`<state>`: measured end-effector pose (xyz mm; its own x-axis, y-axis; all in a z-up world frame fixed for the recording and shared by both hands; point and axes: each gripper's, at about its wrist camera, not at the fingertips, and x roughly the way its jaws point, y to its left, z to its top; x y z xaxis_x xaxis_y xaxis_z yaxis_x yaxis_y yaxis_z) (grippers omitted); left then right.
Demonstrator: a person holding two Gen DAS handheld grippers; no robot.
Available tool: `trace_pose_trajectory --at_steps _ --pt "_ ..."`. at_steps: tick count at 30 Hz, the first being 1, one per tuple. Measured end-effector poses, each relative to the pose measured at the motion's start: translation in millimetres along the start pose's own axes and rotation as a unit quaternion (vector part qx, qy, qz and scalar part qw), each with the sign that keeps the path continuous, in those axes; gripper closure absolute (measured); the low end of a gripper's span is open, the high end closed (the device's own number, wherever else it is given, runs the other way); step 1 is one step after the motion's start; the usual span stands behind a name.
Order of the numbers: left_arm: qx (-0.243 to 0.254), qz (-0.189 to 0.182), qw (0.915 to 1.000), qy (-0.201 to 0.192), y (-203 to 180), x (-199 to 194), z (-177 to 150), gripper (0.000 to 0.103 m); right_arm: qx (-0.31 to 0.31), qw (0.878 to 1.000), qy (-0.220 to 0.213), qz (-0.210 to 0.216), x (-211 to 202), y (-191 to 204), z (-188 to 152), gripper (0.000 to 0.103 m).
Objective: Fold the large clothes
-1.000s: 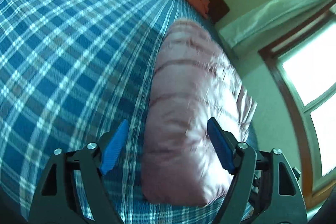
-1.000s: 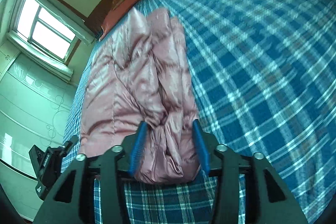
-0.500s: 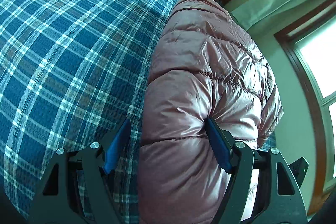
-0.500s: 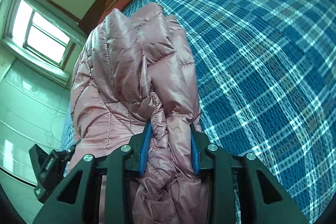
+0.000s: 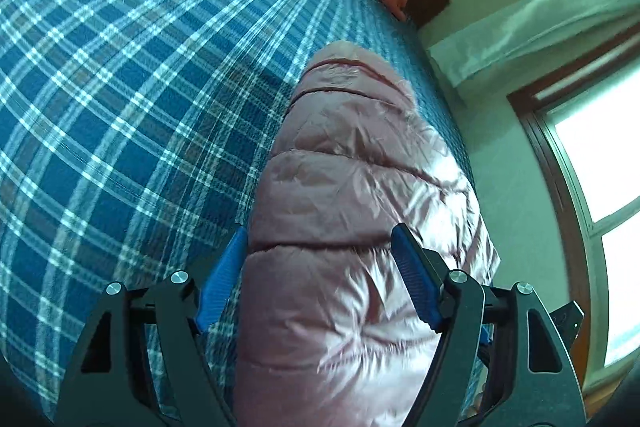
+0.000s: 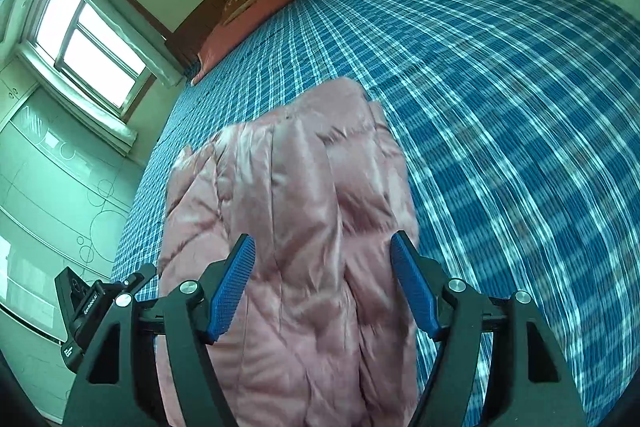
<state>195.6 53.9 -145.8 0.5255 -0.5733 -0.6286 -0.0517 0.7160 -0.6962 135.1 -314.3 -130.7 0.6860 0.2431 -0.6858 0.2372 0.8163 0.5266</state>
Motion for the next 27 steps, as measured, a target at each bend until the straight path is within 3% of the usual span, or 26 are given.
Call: trace_pose_trajectory --at_steps 4,7,10,15,17,21,27 --pt "-0.042 0.000 0.9989 0.021 3 20 7 0.029 0.031 0.999 0.011 -0.004 28 -14 12 0.033" --pt "-0.062 0.003 0.9976 0.030 8 35 8 0.022 0.049 0.999 0.019 0.003 45 -25 12 0.026" --pt "-0.089 -0.016 0.9954 0.032 21 46 6 0.018 0.073 0.997 0.015 0.035 54 -41 4 0.022" --pt "-0.070 -0.017 0.9971 0.024 17 50 4 0.015 0.062 0.996 0.012 0.069 58 -38 -2 0.023" --pt "-0.067 -0.021 0.9973 0.024 16 54 5 0.016 0.062 0.995 0.012 0.077 60 -38 -4 0.027" --pt "-0.074 -0.040 0.9958 0.034 15 61 4 0.032 0.066 0.992 0.028 0.105 67 -40 -5 0.044" --pt "-0.074 -0.044 0.9957 0.035 18 63 4 0.035 0.104 0.980 0.031 0.165 72 -53 -12 0.059"
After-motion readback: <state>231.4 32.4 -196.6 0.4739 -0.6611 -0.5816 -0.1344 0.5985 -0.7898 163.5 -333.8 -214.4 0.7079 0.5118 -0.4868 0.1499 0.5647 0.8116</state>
